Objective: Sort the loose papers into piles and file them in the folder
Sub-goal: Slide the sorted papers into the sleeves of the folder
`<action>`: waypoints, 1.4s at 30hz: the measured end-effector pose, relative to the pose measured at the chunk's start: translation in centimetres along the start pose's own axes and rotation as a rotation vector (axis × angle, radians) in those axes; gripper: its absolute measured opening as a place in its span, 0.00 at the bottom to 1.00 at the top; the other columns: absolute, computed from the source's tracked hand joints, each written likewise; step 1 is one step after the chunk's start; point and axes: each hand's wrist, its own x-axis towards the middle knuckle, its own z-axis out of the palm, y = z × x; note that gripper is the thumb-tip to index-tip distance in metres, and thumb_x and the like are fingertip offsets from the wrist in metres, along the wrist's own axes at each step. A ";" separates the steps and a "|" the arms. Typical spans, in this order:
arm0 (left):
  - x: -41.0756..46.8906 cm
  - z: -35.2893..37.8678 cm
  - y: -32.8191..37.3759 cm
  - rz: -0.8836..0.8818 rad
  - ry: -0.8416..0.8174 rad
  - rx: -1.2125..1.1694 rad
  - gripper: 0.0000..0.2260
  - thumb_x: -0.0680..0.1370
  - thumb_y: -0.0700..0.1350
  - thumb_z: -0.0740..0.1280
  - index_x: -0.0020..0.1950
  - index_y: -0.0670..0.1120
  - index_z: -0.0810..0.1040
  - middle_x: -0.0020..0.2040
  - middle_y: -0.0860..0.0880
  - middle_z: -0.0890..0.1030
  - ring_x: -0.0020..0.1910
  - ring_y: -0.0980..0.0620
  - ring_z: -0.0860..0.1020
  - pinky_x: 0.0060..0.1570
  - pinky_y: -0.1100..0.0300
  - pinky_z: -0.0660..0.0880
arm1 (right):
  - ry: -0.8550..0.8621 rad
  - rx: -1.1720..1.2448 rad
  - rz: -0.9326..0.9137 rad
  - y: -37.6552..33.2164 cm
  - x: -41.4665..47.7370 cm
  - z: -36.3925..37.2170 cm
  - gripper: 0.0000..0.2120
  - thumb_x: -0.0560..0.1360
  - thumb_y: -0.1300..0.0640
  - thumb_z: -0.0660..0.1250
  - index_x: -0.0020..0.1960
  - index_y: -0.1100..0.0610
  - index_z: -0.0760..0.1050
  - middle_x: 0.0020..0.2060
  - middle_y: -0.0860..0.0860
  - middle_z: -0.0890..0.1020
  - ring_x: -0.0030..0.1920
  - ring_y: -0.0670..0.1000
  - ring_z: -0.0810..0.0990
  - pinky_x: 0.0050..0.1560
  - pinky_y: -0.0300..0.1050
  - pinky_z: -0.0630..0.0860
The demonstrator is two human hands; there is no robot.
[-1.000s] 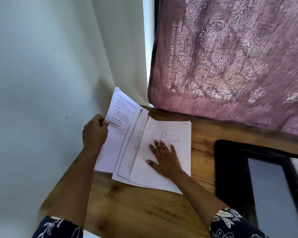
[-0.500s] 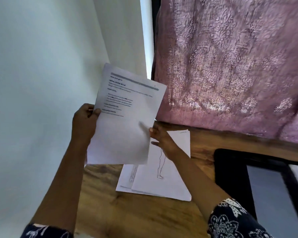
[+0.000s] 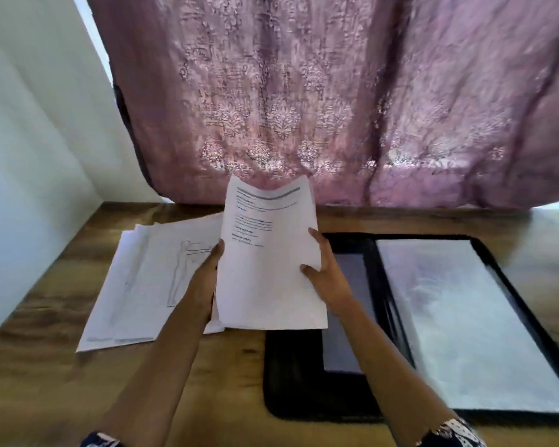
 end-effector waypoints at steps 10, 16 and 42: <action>-5.9 24.4 -11.5 -0.094 -0.142 -0.239 0.15 0.84 0.48 0.54 0.52 0.43 0.78 0.38 0.49 0.85 0.41 0.47 0.81 0.31 0.63 0.78 | 0.171 0.205 0.304 6.6 -9.9 -21.9 0.19 0.78 0.63 0.61 0.66 0.50 0.67 0.59 0.53 0.79 0.56 0.57 0.80 0.58 0.56 0.77; -5.5 31.2 -14.4 0.048 -0.328 -0.009 0.18 0.81 0.42 0.60 0.68 0.58 0.71 0.69 0.50 0.75 0.64 0.51 0.75 0.61 0.55 0.74 | 0.161 0.321 0.350 7.0 -11.7 -27.6 0.11 0.81 0.56 0.60 0.63 0.52 0.72 0.57 0.51 0.81 0.56 0.53 0.80 0.58 0.51 0.77; 6.9 34.7 -14.8 0.455 0.111 1.539 0.32 0.80 0.64 0.48 0.77 0.45 0.60 0.77 0.46 0.62 0.77 0.46 0.58 0.73 0.46 0.55 | 0.066 0.370 0.414 11.6 -1.4 -38.3 0.16 0.75 0.66 0.67 0.62 0.59 0.74 0.54 0.58 0.82 0.49 0.57 0.82 0.47 0.50 0.79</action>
